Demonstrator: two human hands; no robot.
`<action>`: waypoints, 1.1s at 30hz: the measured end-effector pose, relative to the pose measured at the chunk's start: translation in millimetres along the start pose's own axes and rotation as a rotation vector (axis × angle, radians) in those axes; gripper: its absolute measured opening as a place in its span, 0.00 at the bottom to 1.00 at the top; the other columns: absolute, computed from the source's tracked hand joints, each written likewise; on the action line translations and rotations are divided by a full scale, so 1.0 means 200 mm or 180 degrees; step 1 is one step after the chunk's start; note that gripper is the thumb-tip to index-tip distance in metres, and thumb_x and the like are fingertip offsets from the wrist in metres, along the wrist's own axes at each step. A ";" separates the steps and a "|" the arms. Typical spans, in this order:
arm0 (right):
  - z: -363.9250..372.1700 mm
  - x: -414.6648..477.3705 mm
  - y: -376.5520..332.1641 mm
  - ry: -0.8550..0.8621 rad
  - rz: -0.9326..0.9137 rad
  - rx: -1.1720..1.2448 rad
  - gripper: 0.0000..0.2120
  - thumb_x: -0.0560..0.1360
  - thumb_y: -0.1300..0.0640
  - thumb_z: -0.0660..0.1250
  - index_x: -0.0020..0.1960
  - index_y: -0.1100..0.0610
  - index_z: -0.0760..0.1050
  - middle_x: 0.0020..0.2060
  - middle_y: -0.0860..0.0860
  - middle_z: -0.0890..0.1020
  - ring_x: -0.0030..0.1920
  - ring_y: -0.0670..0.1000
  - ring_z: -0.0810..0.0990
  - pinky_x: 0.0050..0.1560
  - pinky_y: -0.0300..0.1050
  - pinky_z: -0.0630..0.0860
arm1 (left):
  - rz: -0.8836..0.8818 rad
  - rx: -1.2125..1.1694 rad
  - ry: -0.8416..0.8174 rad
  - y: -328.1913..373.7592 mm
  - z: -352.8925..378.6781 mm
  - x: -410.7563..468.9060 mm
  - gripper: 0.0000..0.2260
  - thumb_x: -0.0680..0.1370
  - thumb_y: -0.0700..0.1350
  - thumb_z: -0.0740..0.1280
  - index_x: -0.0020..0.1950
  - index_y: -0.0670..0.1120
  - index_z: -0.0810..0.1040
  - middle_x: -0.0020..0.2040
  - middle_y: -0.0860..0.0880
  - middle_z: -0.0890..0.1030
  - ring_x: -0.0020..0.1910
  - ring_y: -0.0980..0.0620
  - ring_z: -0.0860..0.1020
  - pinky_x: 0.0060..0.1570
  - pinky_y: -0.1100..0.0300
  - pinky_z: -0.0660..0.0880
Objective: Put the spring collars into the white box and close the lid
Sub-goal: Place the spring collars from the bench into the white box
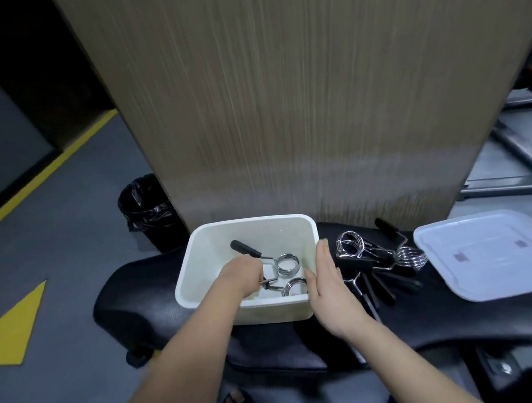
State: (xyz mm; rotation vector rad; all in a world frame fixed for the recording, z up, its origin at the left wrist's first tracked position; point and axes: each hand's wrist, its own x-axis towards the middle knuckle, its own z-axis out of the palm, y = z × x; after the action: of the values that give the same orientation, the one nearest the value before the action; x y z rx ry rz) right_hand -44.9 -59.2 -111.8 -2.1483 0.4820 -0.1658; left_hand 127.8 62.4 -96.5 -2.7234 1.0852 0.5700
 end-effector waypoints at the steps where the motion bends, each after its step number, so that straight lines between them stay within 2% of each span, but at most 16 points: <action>1: 0.00 0.00 0.00 0.0012 -0.0024 -0.0019 0.30 0.85 0.51 0.47 0.80 0.52 0.33 0.80 0.46 0.37 0.79 0.45 0.40 0.78 0.44 0.40 | -0.0004 -0.0075 -0.0108 0.01 0.01 0.01 0.06 0.71 0.37 0.70 0.45 0.44 0.85 0.40 0.46 0.81 0.43 0.43 0.81 0.39 0.57 0.73; 2: 0.00 0.00 0.00 0.0016 -0.0028 -0.0034 0.30 0.85 0.51 0.47 0.80 0.53 0.33 0.80 0.46 0.37 0.79 0.43 0.40 0.78 0.44 0.39 | -0.0014 -0.0150 -0.0202 0.01 0.02 0.03 0.06 0.70 0.38 0.72 0.45 0.45 0.86 0.37 0.48 0.79 0.42 0.44 0.81 0.39 0.58 0.73; 4: -0.01 0.00 -0.01 -0.0009 -0.0032 -0.0043 0.30 0.85 0.51 0.47 0.80 0.53 0.34 0.80 0.47 0.38 0.79 0.44 0.40 0.78 0.44 0.40 | -0.0086 -0.0231 -0.0220 -0.01 0.03 0.04 0.06 0.70 0.41 0.74 0.45 0.48 0.86 0.39 0.50 0.78 0.44 0.45 0.81 0.40 0.58 0.73; 8: -0.05 -0.01 -0.01 -0.0107 -0.0134 -0.0134 0.31 0.84 0.46 0.49 0.81 0.55 0.38 0.81 0.47 0.43 0.80 0.47 0.42 0.79 0.48 0.42 | -0.0256 -0.0381 0.0283 -0.02 0.00 -0.01 0.08 0.74 0.54 0.71 0.48 0.52 0.84 0.49 0.51 0.82 0.49 0.47 0.79 0.44 0.57 0.73; 10: -0.11 0.00 0.03 0.0089 -0.0155 -0.0050 0.29 0.84 0.45 0.51 0.81 0.56 0.50 0.80 0.48 0.55 0.80 0.48 0.51 0.79 0.47 0.49 | -0.0280 -0.0703 0.0750 0.01 -0.05 -0.08 0.10 0.77 0.56 0.66 0.48 0.52 0.83 0.47 0.53 0.83 0.48 0.48 0.79 0.45 0.56 0.75; 12: -0.20 0.01 0.11 0.0706 -0.0068 -0.0074 0.24 0.83 0.47 0.56 0.75 0.57 0.66 0.73 0.52 0.71 0.74 0.53 0.67 0.74 0.47 0.62 | -0.0181 -0.1146 0.1103 0.06 -0.08 -0.17 0.13 0.79 0.57 0.62 0.45 0.52 0.82 0.41 0.55 0.83 0.45 0.49 0.79 0.46 0.54 0.77; 14: -0.29 0.05 0.25 0.1103 -0.0030 -0.0909 0.19 0.81 0.52 0.61 0.69 0.57 0.73 0.64 0.55 0.79 0.64 0.58 0.75 0.64 0.52 0.72 | -0.0023 -0.1443 0.1222 0.14 -0.08 -0.28 0.17 0.79 0.60 0.59 0.40 0.53 0.79 0.36 0.55 0.81 0.41 0.50 0.79 0.45 0.52 0.78; 16: -0.37 0.09 0.39 0.0776 0.0078 -0.2083 0.19 0.79 0.54 0.63 0.68 0.57 0.73 0.62 0.55 0.80 0.61 0.60 0.75 0.61 0.55 0.73 | 0.0127 -0.1429 0.1086 0.24 -0.06 -0.39 0.21 0.79 0.65 0.56 0.36 0.53 0.76 0.34 0.54 0.79 0.40 0.50 0.78 0.42 0.54 0.76; 18: -0.41 0.11 0.47 0.0280 0.0208 -0.2834 0.17 0.79 0.55 0.62 0.67 0.56 0.73 0.59 0.53 0.81 0.61 0.58 0.73 0.61 0.52 0.70 | 0.0296 -0.1098 0.0940 0.33 0.00 -0.47 0.20 0.78 0.67 0.55 0.40 0.54 0.74 0.39 0.53 0.80 0.43 0.47 0.78 0.41 0.54 0.72; 20: -0.43 0.10 0.48 0.0246 0.0170 -0.3115 0.12 0.80 0.56 0.61 0.62 0.55 0.74 0.57 0.51 0.83 0.61 0.56 0.74 0.60 0.51 0.65 | 0.0486 -0.0456 0.1097 0.39 0.07 -0.51 0.13 0.81 0.61 0.57 0.49 0.54 0.73 0.48 0.51 0.81 0.50 0.45 0.78 0.45 0.51 0.69; 22: -0.45 0.10 0.46 0.0388 0.0138 -0.3063 0.08 0.80 0.55 0.61 0.57 0.54 0.74 0.55 0.51 0.84 0.60 0.55 0.77 0.57 0.51 0.63 | 0.0483 -0.0263 0.1389 0.40 0.12 -0.51 0.07 0.83 0.50 0.57 0.55 0.52 0.72 0.52 0.50 0.80 0.53 0.44 0.76 0.49 0.50 0.68; 26: -0.50 0.08 0.42 0.0781 0.0036 -0.2678 0.05 0.78 0.60 0.62 0.53 0.54 0.70 0.49 0.52 0.83 0.53 0.58 0.81 0.48 0.53 0.66 | 0.0547 -0.0456 0.1475 0.42 0.11 -0.53 0.08 0.80 0.39 0.56 0.49 0.53 0.69 0.48 0.51 0.78 0.49 0.45 0.74 0.49 0.51 0.64; 28: -0.55 0.07 0.39 0.1064 -0.0078 -0.2284 0.06 0.77 0.62 0.63 0.53 0.56 0.70 0.45 0.55 0.81 0.48 0.62 0.80 0.41 0.52 0.66 | 0.0669 -0.0539 0.1513 0.47 0.09 -0.55 0.10 0.79 0.37 0.55 0.46 0.54 0.64 0.48 0.52 0.77 0.48 0.47 0.72 0.50 0.50 0.64; 30: -0.62 0.04 0.33 0.1248 -0.0103 -0.1737 0.05 0.78 0.60 0.63 0.53 0.55 0.70 0.44 0.55 0.78 0.45 0.63 0.79 0.37 0.52 0.71 | 0.0710 -0.0559 0.1456 0.50 0.09 -0.56 0.12 0.78 0.36 0.56 0.45 0.54 0.61 0.48 0.53 0.77 0.48 0.47 0.71 0.52 0.49 0.65; 33: -0.70 0.00 0.26 0.1217 -0.0352 -0.1091 0.07 0.77 0.61 0.65 0.51 0.51 0.71 0.40 0.51 0.77 0.42 0.60 0.79 0.39 0.53 0.75 | 0.0678 -0.0432 0.1455 0.50 0.14 -0.55 0.08 0.80 0.40 0.57 0.47 0.54 0.64 0.49 0.53 0.78 0.49 0.47 0.73 0.51 0.49 0.66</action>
State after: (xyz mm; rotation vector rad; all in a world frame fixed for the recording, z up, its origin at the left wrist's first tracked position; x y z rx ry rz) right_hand -100.5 -192.9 -71.7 -2.4906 0.6469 -0.6013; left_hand -23.6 66.9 -78.0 -2.9593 1.5003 0.0362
